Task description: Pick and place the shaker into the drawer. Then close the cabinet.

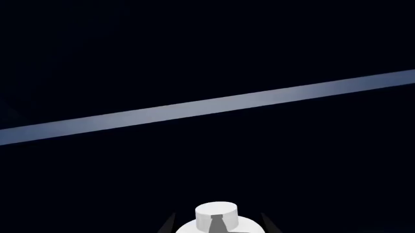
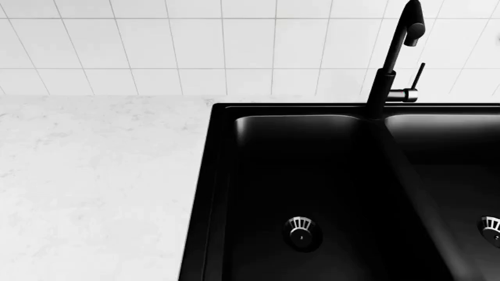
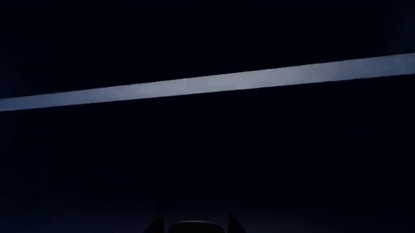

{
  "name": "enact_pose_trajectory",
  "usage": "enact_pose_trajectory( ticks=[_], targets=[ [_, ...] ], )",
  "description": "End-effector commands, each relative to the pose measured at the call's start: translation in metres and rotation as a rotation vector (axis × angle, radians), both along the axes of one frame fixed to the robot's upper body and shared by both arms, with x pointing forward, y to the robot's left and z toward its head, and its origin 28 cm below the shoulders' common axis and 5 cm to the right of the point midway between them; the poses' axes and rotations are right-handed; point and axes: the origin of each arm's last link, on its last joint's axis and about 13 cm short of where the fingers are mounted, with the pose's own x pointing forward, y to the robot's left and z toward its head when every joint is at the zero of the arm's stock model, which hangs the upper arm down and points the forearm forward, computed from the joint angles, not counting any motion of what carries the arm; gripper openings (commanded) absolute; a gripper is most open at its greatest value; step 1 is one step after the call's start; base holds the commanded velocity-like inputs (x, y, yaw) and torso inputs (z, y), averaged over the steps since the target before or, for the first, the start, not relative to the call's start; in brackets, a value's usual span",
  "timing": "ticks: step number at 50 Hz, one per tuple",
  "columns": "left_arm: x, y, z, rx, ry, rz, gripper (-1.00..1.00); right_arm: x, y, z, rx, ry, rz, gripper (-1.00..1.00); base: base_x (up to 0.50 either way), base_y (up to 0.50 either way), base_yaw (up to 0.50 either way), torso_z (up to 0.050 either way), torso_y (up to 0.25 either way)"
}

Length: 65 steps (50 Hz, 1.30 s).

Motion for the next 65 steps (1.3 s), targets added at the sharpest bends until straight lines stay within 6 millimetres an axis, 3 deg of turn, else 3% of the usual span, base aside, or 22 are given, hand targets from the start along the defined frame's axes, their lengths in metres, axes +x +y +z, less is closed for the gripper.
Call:
enact_pose_trajectory(
  ticks=[1,6,58,62,65],
  targets=[
    [-0.003,-0.005,-0.001,-0.006,0.001,-0.032,-1.00,-0.046,-0.007,0.021,0.136,-0.174,0.113,-1.00,0.00,0.00,0.00,0.000,0.000],
    [-0.002,-0.005,-0.003,-0.011,0.007,-0.036,-1.00,-0.046,-0.005,0.022,0.108,-0.197,0.079,-1.00,-0.04,0.00,0.00,0.000,0.000],
    [0.010,-0.008,-0.022,-0.007,0.052,-0.060,-1.00,-0.021,-0.008,0.007,0.062,-0.101,0.019,-1.00,-0.50,0.00,0.00,0.000,0.000],
    [0.012,-0.006,-0.040,-0.016,0.092,-0.070,-1.00,-0.018,-0.007,-0.013,0.038,-0.075,0.038,-1.00,0.00,0.00,0.00,0.000,0.000],
    [0.012,-0.006,-0.080,-0.045,0.164,-0.084,-1.00,-0.011,-0.006,-0.055,0.022,-0.001,0.043,-1.00,0.00,0.00,0.00,0.000,0.000]
  ],
)
